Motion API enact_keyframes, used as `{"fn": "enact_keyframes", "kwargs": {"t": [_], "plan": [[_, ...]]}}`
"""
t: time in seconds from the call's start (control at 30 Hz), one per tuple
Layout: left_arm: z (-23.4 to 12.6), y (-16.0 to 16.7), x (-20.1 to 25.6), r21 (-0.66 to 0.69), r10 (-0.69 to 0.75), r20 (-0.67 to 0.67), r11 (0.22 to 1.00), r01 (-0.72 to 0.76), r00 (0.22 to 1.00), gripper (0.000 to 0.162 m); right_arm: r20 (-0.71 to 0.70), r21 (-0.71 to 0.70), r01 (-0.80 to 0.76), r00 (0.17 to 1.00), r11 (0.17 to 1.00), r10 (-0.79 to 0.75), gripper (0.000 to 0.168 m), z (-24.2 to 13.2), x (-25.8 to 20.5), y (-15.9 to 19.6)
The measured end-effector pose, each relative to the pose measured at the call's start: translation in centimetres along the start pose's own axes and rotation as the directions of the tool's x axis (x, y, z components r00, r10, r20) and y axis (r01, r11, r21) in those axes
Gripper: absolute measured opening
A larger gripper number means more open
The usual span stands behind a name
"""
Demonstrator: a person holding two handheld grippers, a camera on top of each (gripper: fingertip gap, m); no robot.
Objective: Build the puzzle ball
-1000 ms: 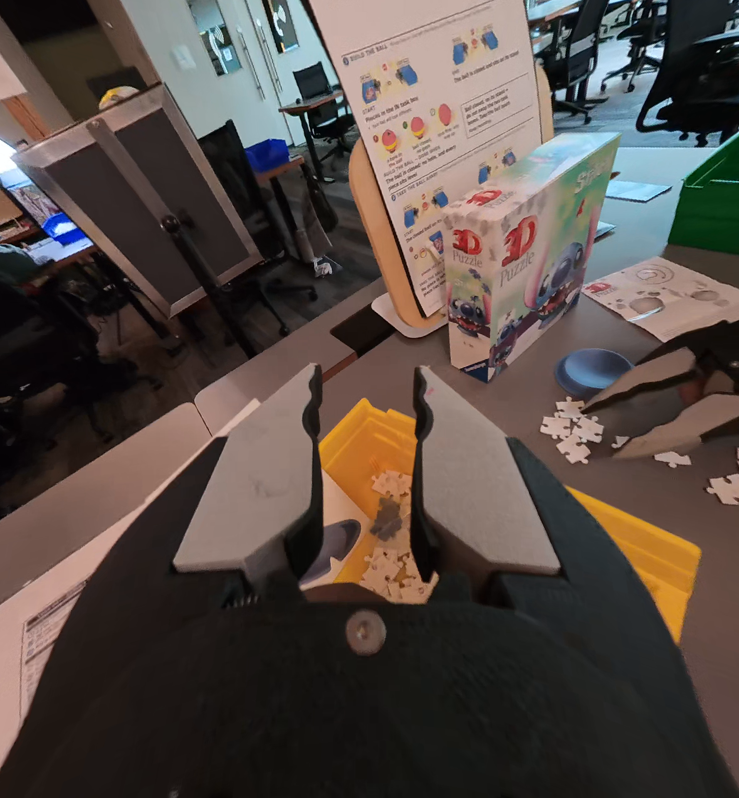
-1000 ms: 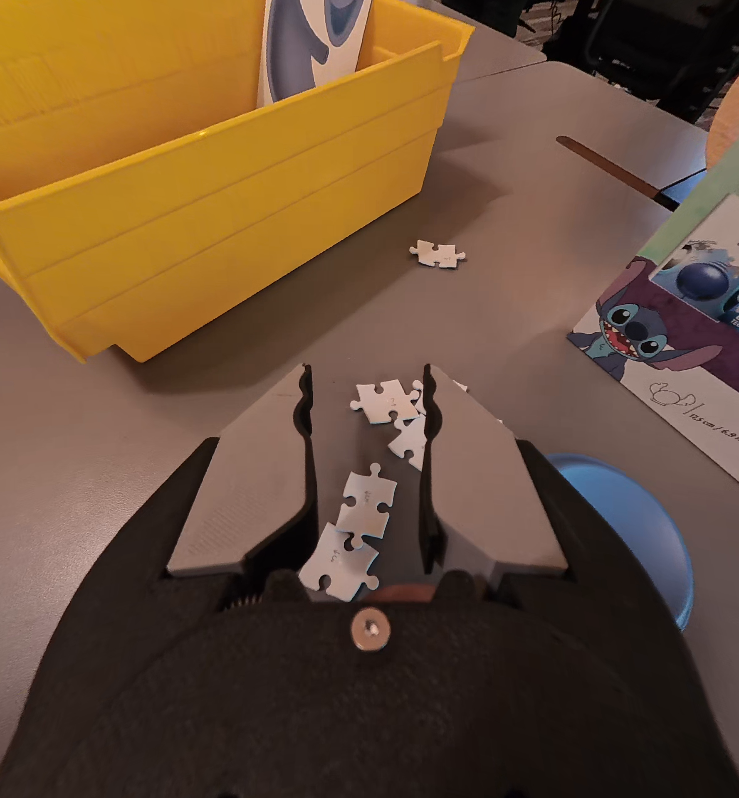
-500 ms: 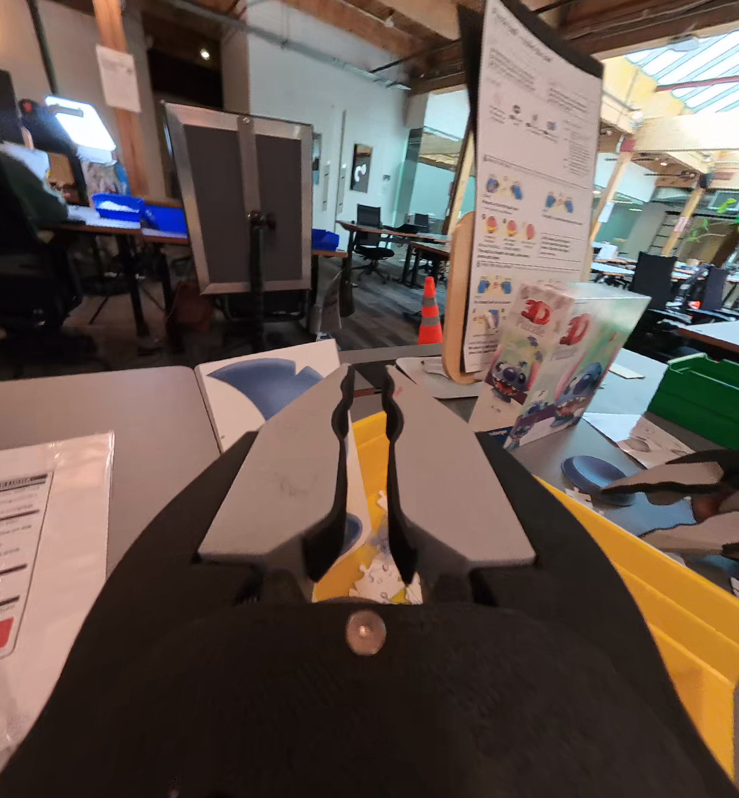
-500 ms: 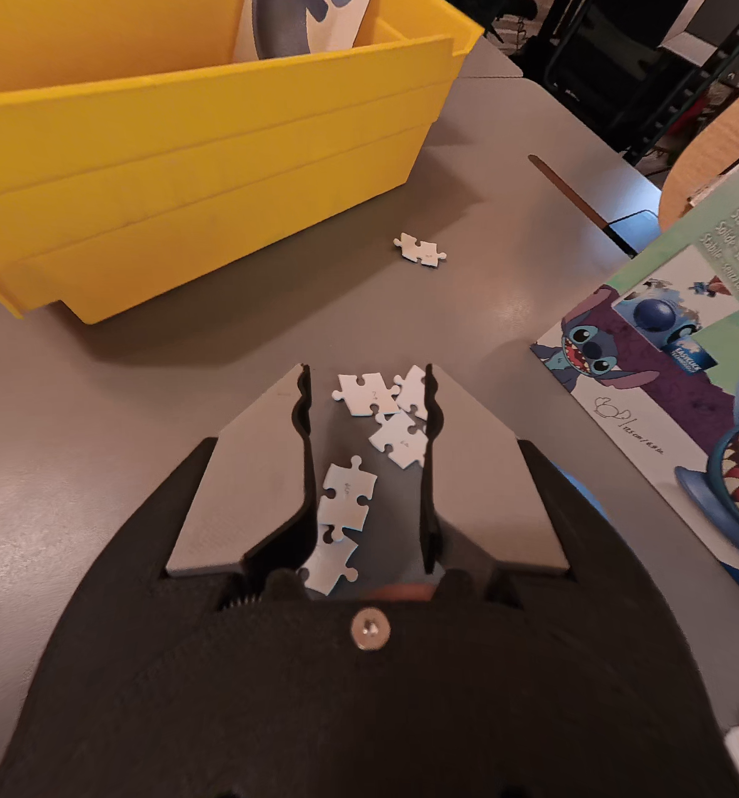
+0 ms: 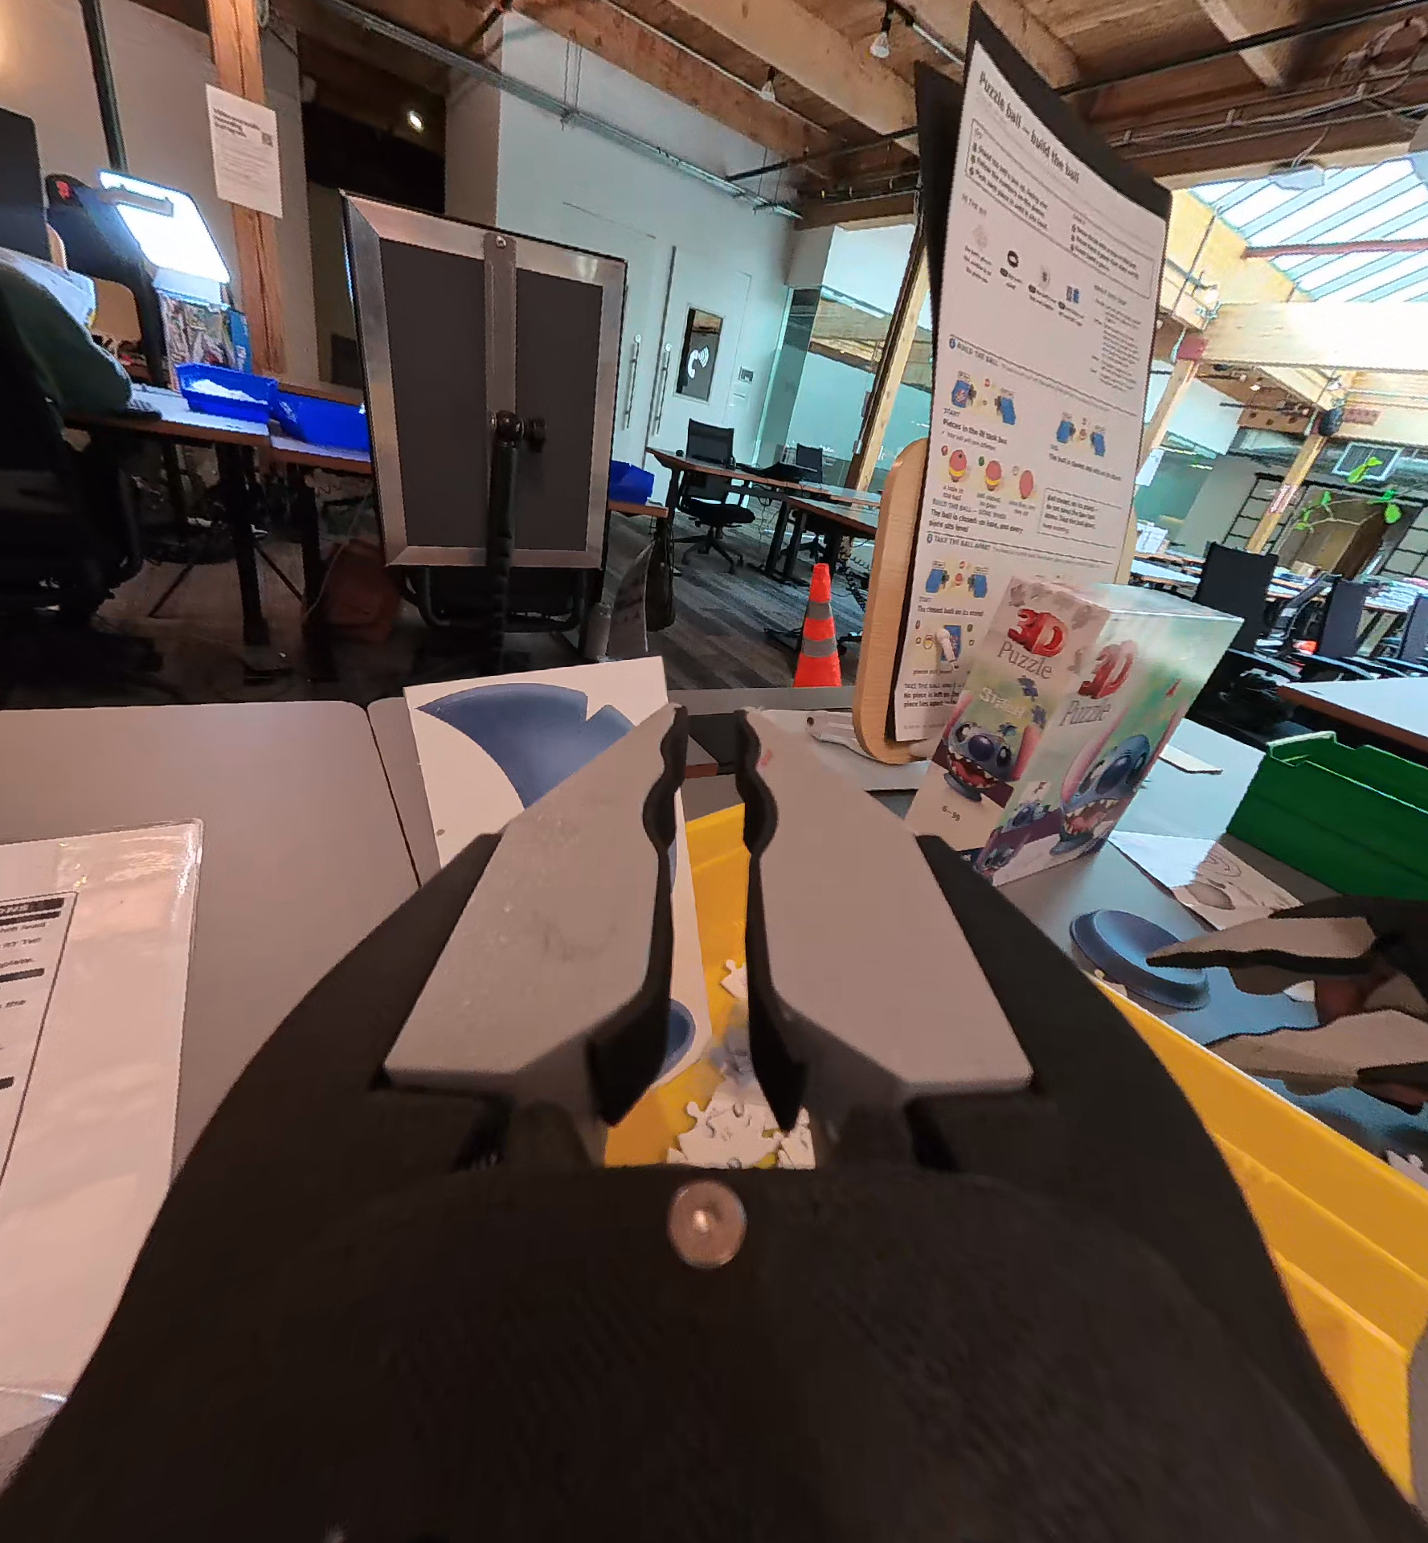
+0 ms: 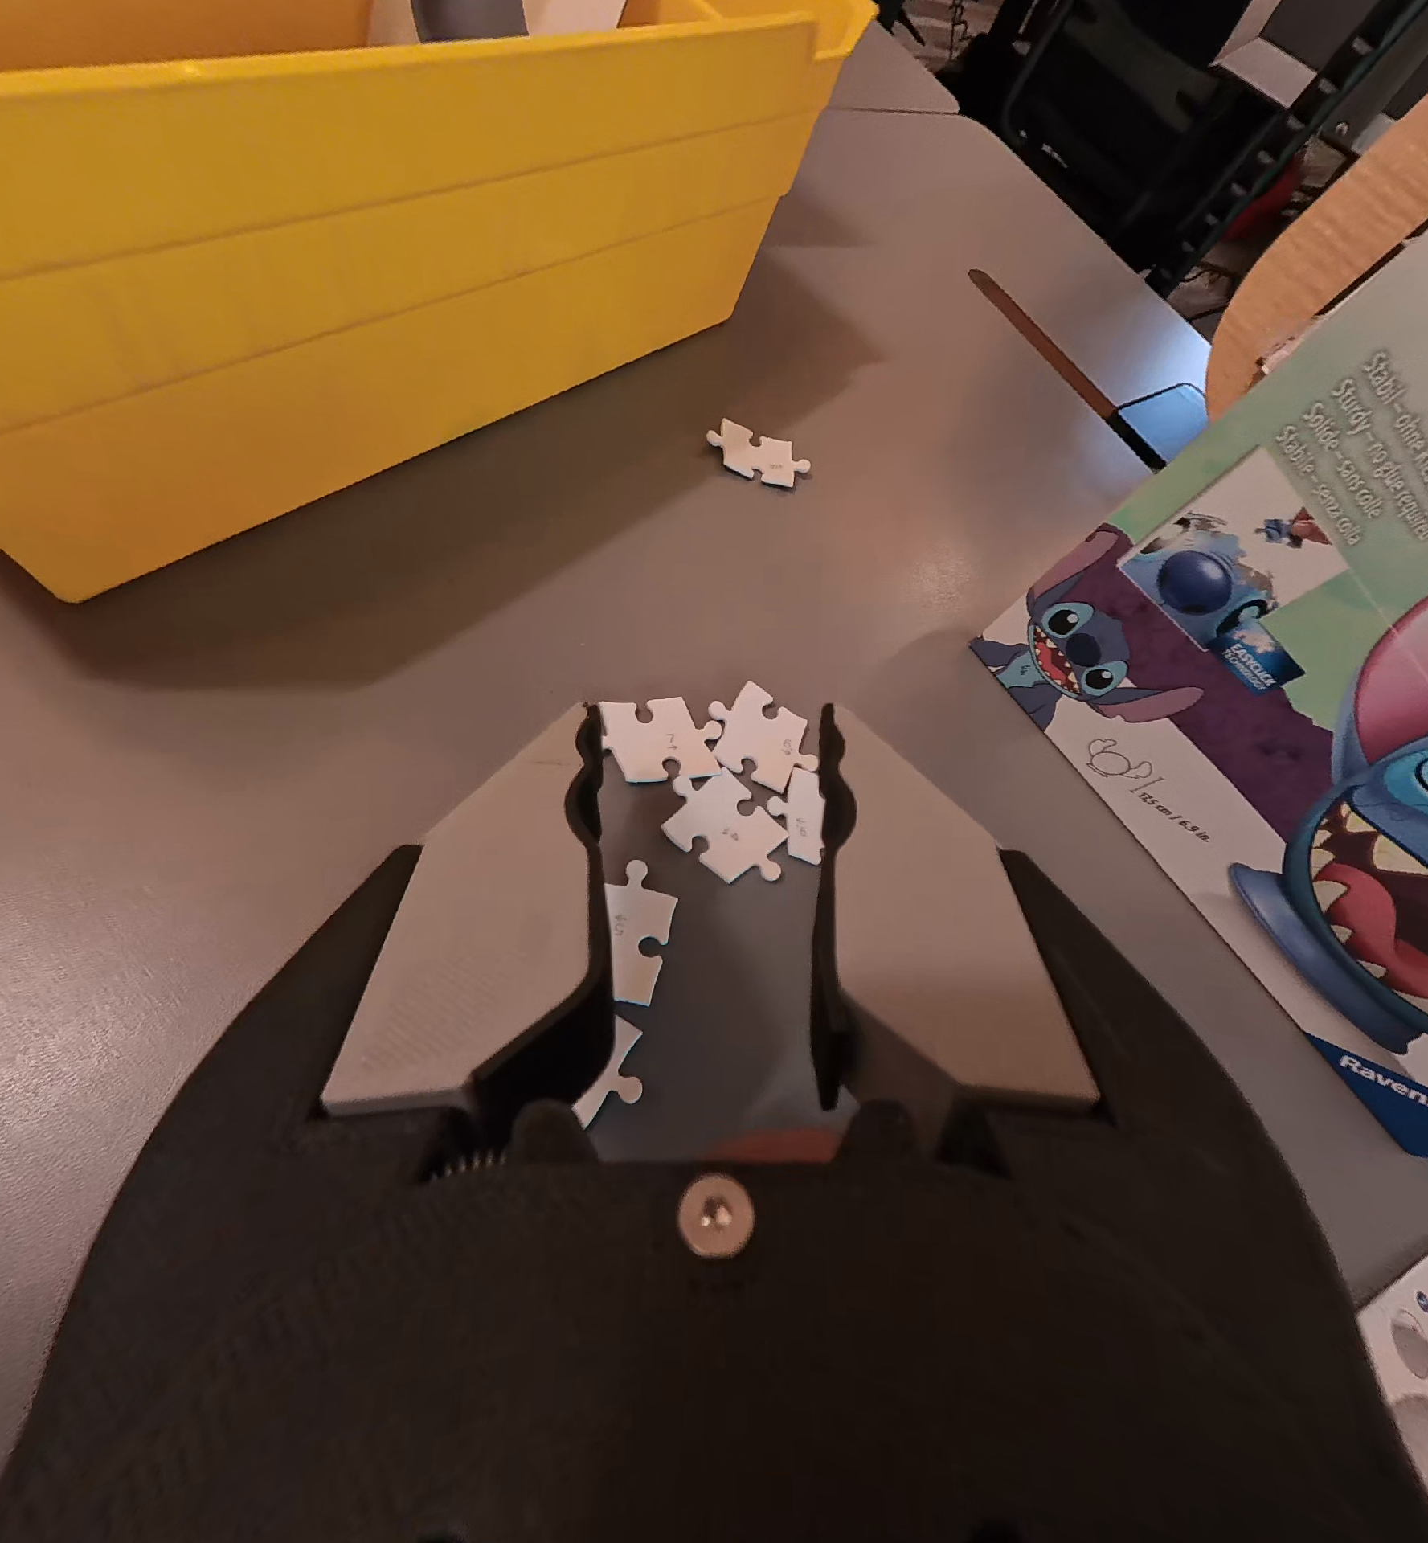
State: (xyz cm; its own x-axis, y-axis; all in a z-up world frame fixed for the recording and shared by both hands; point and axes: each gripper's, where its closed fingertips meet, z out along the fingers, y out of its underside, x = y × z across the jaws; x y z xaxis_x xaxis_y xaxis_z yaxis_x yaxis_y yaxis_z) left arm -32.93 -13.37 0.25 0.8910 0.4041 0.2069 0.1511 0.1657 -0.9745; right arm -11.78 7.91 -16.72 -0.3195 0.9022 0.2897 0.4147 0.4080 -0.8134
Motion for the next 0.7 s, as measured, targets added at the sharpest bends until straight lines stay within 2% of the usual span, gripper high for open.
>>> {"fn": "enact_keyframes", "kwargs": {"t": [0.13, 0.23, 0.37, 0.6, 0.7], "plan": [[-0.1, -0.1, 0.4, 0.007, 0.048, 0.005, 0.999, -0.048, 0.999, 0.007, -0.065, 0.008, -0.008, 0.998, 1.0, 0.008, 0.049, -0.4, 1.3, -0.4], [-0.1, 0.0, 0.4, 0.007, 0.047, 0.002, 0.999, -0.047, 0.999, 0.007, -0.126, 0.071, -0.077, 0.988, 0.995, 0.085, 0.049, -1.7, 3.6, -1.4], [0.0, 0.5, 0.0, -0.012, 0.01, -0.011, 1.0, -0.01, 1.0, 0.007, -0.086, 0.147, -0.194, 0.974, 0.97, 0.208, 0.049, -2.7, 4.8, -2.3], [0.6, 2.2, -0.3, -0.087, 0.012, -0.007, 0.996, -0.012, 1.0, 0.008, -0.009, 0.035, -0.194, 0.981, 0.98, 0.195, 0.052, -0.3, 2.4, -0.5], [0.4, 2.0, -0.4, -0.079, 0.041, 0.015, 0.996, -0.04, 0.999, 0.008, 0.004, -0.021, -0.205, 0.979, 0.979, 0.205, 0.053, 0.4, 2.1, 0.7]]}}
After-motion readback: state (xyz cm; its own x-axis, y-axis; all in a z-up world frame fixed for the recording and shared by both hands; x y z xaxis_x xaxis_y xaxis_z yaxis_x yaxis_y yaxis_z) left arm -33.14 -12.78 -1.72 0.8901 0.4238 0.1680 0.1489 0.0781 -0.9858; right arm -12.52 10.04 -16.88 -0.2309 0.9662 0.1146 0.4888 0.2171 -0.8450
